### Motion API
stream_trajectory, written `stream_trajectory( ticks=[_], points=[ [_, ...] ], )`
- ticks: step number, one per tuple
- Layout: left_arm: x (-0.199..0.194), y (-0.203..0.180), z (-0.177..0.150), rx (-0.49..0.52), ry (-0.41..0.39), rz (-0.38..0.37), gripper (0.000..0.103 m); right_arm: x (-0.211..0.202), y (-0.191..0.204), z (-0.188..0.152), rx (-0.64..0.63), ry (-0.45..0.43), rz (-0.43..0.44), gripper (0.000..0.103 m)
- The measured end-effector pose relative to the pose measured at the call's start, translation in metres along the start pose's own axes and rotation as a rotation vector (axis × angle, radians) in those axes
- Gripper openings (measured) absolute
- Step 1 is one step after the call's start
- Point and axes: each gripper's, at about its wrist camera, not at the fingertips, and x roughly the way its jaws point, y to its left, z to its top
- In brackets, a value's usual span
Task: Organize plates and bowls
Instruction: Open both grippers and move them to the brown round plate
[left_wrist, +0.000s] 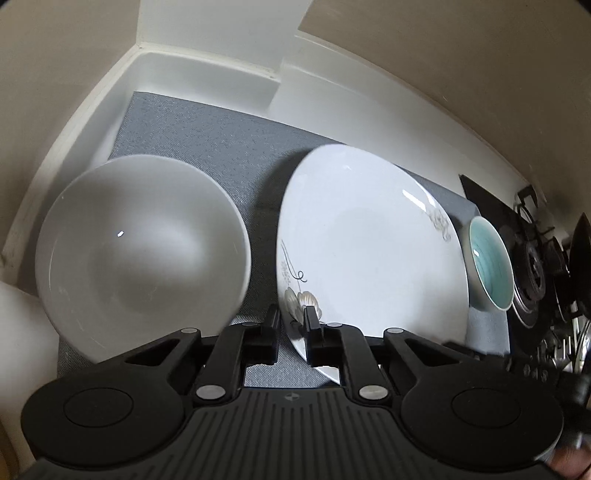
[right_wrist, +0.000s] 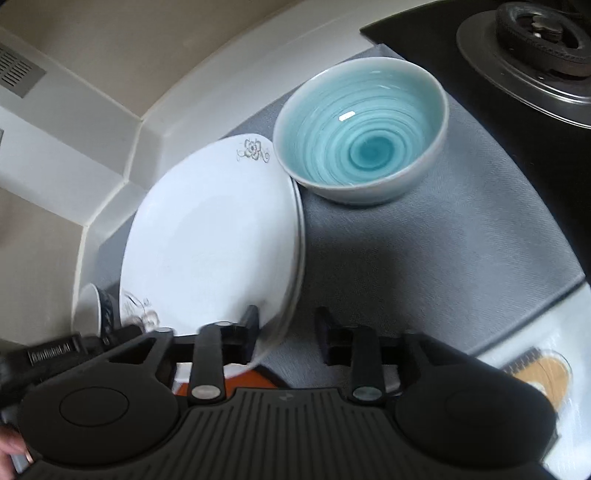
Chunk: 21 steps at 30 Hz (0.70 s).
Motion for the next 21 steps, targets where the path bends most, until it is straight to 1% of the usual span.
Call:
stream_trajectory(
  ticks=[1, 3, 5, 9, 12, 15, 16, 17, 18, 19, 20, 21],
  points=[
    [0.0, 0.002, -0.001, -0.014, 0.008, -0.01, 0.014, 0.001, 0.004, 0.001, -0.024, -0.009, -0.007, 0.02],
    [0.001, 0.004, -0.001, -0.036, 0.018, -0.023, 0.014, 0.003, 0.014, 0.003, -0.094, -0.02, -0.045, 0.021],
    [0.001, 0.002, -0.001, -0.035, 0.022, -0.016, 0.015, 0.004, 0.017, 0.006, -0.128, -0.023, -0.056, 0.021],
    [0.001, -0.003, -0.001, -0.019, 0.022, 0.002, 0.016, 0.005, 0.015, 0.013, -0.14, -0.026, -0.051, 0.021],
    [0.001, -0.003, -0.002, -0.016, 0.022, 0.007, 0.016, 0.008, 0.018, 0.013, -0.184, -0.029, -0.055, 0.025],
    [-0.006, -0.007, -0.004, 0.005, 0.037, 0.005, 0.016, -0.002, 0.015, 0.007, -0.181, -0.023, -0.026, 0.026],
    [-0.011, -0.01, -0.007, 0.025, 0.034, 0.008, 0.016, -0.009, 0.018, 0.001, -0.219, -0.03, -0.024, 0.03],
    [-0.016, -0.013, -0.011, 0.047, 0.033, 0.009, 0.017, -0.017, 0.022, -0.007, -0.281, -0.035, -0.038, 0.038],
    [-0.021, -0.017, -0.015, 0.07, 0.037, 0.005, 0.021, -0.024, 0.027, -0.016, -0.347, -0.03, -0.067, 0.056],
    [-0.025, -0.02, -0.02, 0.089, 0.043, -0.005, 0.022, -0.029, 0.029, -0.025, -0.4, -0.012, -0.079, 0.064],
    [-0.027, -0.023, -0.025, 0.102, 0.047, -0.01, 0.028, -0.032, 0.03, -0.035, -0.431, 0.007, -0.077, 0.078],
    [-0.03, -0.026, -0.031, 0.112, 0.049, -0.013, 0.033, -0.036, 0.029, -0.044, -0.437, 0.019, -0.065, 0.086]
  ],
)
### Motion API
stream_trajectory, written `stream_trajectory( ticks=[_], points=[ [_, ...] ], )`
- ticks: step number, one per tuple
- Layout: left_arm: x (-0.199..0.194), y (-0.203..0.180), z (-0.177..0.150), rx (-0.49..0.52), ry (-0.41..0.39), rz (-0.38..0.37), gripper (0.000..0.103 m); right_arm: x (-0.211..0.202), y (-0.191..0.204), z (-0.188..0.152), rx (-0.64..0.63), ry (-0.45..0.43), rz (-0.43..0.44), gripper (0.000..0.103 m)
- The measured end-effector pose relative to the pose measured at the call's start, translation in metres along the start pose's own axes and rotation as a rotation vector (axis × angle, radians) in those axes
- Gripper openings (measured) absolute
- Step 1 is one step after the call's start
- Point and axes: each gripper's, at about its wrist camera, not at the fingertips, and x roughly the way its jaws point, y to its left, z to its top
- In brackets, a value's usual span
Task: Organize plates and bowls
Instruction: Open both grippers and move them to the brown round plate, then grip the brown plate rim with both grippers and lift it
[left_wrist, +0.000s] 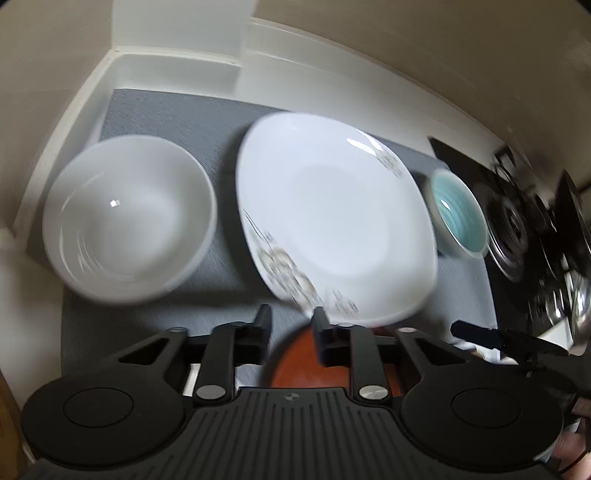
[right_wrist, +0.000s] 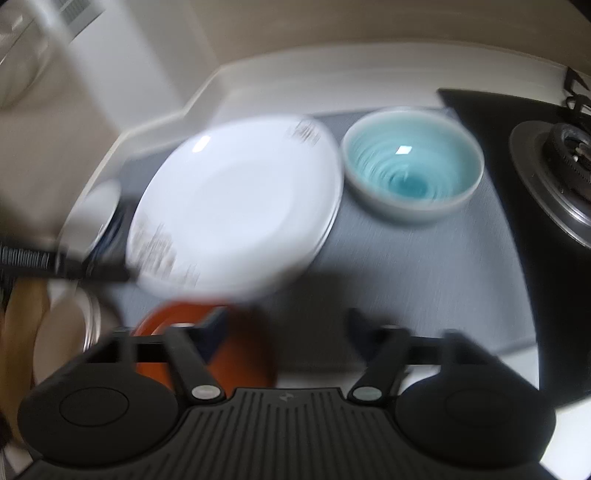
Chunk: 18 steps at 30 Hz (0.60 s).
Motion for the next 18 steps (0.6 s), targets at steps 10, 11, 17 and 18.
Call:
stream_trajectory(
  ticks=[10, 11, 17, 18],
  points=[
    [0.001, -0.037, -0.032, 0.109, 0.069, -0.021, 0.041, 0.007, 0.008, -0.048, -0.018, 0.05, -0.069, 0.008],
    [0.002, -0.04, -0.032, 0.116, 0.074, -0.027, 0.041, 0.004, 0.005, -0.049, -0.02, 0.043, -0.094, 0.007],
    [0.014, -0.06, -0.041, 0.16, 0.13, -0.033, 0.046, -0.017, -0.022, -0.049, 0.021, 0.017, -0.153, 0.007],
    [0.019, -0.064, -0.044, 0.167, 0.147, -0.029, 0.047, -0.021, -0.026, -0.049, 0.041, 0.019, -0.135, 0.009]
  ],
)
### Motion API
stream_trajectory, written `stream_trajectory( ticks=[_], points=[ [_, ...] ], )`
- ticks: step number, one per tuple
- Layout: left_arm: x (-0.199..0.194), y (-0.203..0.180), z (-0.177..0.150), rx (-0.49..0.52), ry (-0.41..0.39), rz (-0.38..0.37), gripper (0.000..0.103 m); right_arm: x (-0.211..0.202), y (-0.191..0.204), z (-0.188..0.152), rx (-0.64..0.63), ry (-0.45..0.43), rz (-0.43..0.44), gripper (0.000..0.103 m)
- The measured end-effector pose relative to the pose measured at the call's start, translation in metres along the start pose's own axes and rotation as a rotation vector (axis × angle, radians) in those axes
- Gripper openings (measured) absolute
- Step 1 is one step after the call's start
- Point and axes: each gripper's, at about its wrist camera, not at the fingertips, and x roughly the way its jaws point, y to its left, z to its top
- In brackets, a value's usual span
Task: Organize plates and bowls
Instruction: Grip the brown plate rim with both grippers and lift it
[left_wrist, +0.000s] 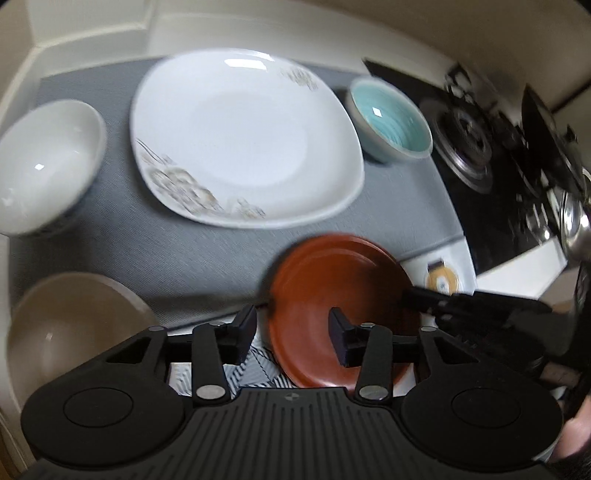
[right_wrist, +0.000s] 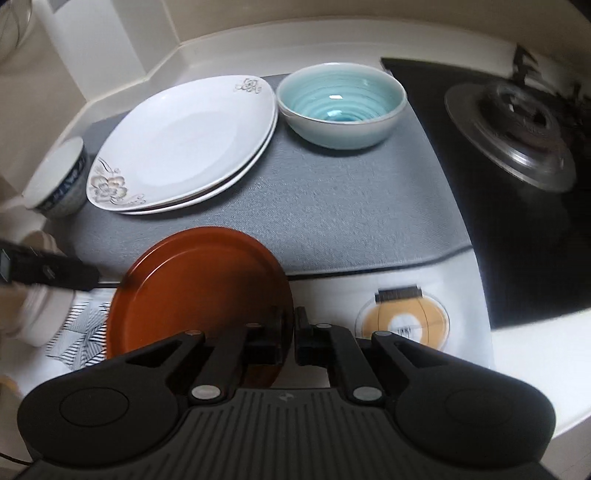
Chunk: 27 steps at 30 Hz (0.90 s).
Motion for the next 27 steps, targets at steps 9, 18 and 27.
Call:
stream_trajectory(
  ticks=[9, 18, 27],
  points=[
    [0.037, -0.009, -0.008, -0.038, 0.1, 0.045, 0.057, -0.013, -0.007, -0.023, 0.077, -0.069, 0.033, 0.062],
    [0.049, -0.02, -0.009, -0.008, 0.047, 0.123, 0.076, -0.021, -0.004, -0.02, 0.053, -0.141, 0.049, 0.083],
    [0.047, -0.029, -0.023, 0.045, -0.034, 0.23, 0.037, -0.005, -0.01, -0.026, 0.017, -0.121, -0.013, 0.03]
  ],
)
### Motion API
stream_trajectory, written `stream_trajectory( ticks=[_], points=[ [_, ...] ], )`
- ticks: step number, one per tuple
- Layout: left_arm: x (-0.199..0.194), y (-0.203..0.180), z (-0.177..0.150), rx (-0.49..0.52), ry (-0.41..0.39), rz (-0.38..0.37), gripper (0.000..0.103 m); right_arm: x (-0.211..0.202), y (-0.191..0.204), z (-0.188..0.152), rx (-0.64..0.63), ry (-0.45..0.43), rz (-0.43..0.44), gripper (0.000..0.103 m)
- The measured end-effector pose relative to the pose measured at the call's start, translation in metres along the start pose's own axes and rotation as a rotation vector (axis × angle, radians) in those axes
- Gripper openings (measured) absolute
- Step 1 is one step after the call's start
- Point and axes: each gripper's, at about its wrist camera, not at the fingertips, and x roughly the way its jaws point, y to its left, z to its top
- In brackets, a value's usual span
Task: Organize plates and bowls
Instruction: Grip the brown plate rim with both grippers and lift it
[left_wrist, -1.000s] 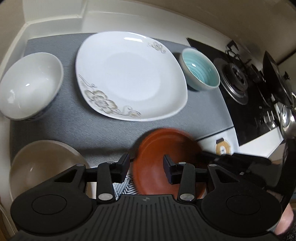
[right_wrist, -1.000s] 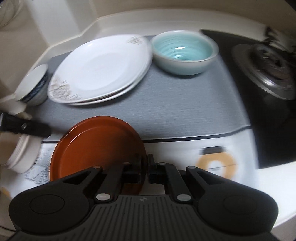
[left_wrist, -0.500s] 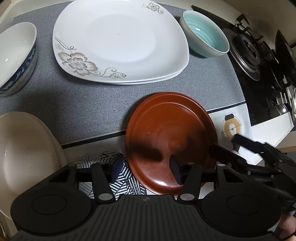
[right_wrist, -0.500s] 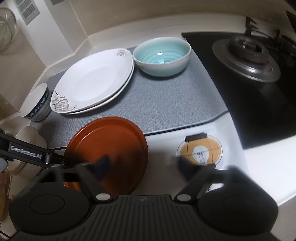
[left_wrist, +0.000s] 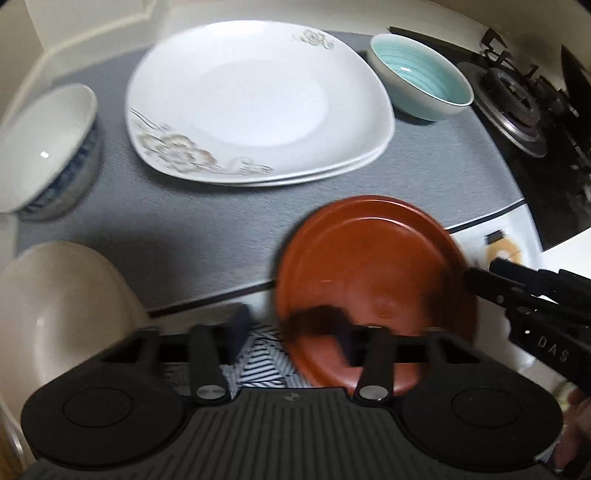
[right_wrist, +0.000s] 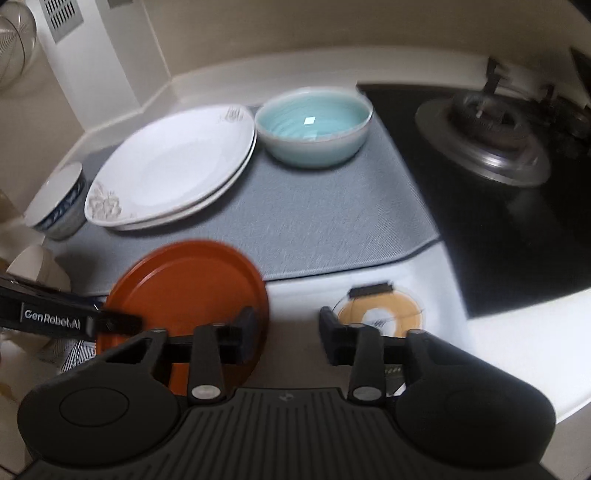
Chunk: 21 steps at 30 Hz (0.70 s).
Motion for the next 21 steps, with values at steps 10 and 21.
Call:
stream_trajectory(
  ticks=[10, 21],
  points=[
    [-0.009, 0.03, -0.002, -0.166, 0.06, -0.092, 0.011, 0.003, 0.04, -0.004, -0.133, 0.063, -0.03, 0.01],
    [-0.06, 0.03, -0.004, -0.147, -0.023, -0.189, 0.011, -0.053, 0.039, 0.018, -0.026, 0.021, -0.048, 0.009]
  ],
)
